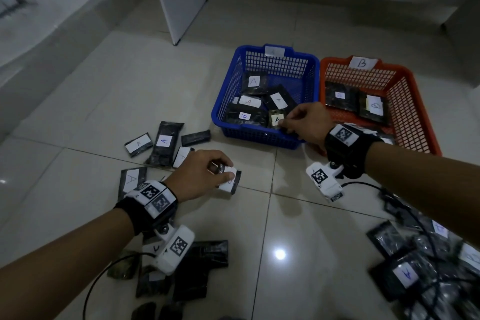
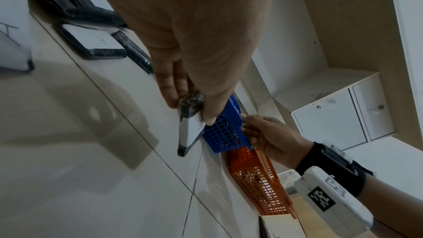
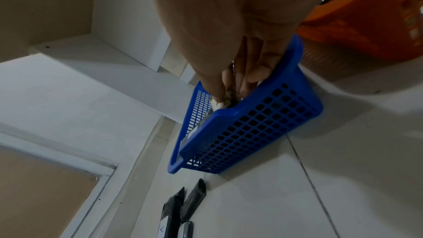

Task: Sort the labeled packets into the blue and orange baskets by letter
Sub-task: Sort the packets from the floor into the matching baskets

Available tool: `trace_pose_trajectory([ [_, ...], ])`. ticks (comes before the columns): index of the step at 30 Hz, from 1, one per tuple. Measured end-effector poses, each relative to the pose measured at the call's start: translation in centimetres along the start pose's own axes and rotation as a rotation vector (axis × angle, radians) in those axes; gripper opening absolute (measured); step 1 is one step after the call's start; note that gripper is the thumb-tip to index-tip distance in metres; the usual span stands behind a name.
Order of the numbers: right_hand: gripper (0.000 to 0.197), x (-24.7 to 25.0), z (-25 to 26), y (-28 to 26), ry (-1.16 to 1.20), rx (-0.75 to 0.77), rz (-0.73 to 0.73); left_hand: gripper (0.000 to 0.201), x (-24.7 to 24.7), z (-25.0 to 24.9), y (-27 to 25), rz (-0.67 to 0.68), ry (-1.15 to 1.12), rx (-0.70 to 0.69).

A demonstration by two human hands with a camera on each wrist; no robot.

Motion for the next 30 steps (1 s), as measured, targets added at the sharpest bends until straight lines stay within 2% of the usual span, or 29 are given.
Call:
trace_pose_trajectory([
  [6,0.01,0.7,0.2,-0.2,-0.102,0.079,0.011,0.027,-0.2,-0.2,0.5,0.029,-0.031,-0.004],
  [10,0.006,0.9,0.6,-2.0,-0.116,0.258,-0.092,0.031,-0.3,-1.0,0.7,0.04,-0.111,-0.007],
  [12,0.004,0.1,0.8,-3.9,-0.12,0.334,0.024,0.036,-0.5,-1.5,0.8,0.048,-0.179,-0.005],
  [14,0.02,-1.0,0.8,-6.0,-0.169,0.348,0.278,0.038,-0.9,-2.3,1.0,0.069,-0.235,-0.017],
  [16,0.039,-1.7,0.3,-7.4,-0.187,0.343,0.454,0.041,-1.5,-3.3,1.2,0.095,-0.293,-0.037],
  [19,0.04,-1.2,-0.8,-8.1,-0.106,0.35,0.525,0.044,-2.5,-4.6,1.8,0.105,-0.357,-0.061],
  [23,0.031,1.6,-1.5,-7.6,0.036,0.252,0.427,0.042,-3.6,-5.9,3.0,0.046,-0.385,-0.097],
  [27,0.026,6.2,-1.9,-6.8,0.154,0.144,0.158,0.036,-4.4,-6.8,5.0,0.022,-0.373,-0.128],
  [30,0.027,10.1,-3.0,-5.5,0.224,0.081,-0.03,0.034,-5.0,-7.5,6.4,0.01,-0.269,-0.193],
])
Point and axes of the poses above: each hand's wrist, its own y-axis towards the middle knuckle, its own x-axis out of the back of the hand, z = x × y, the point moved 1 cm from there along y, towards the middle knuckle, and after that the axes turned 1 degree about z, right-handed, at the moved point
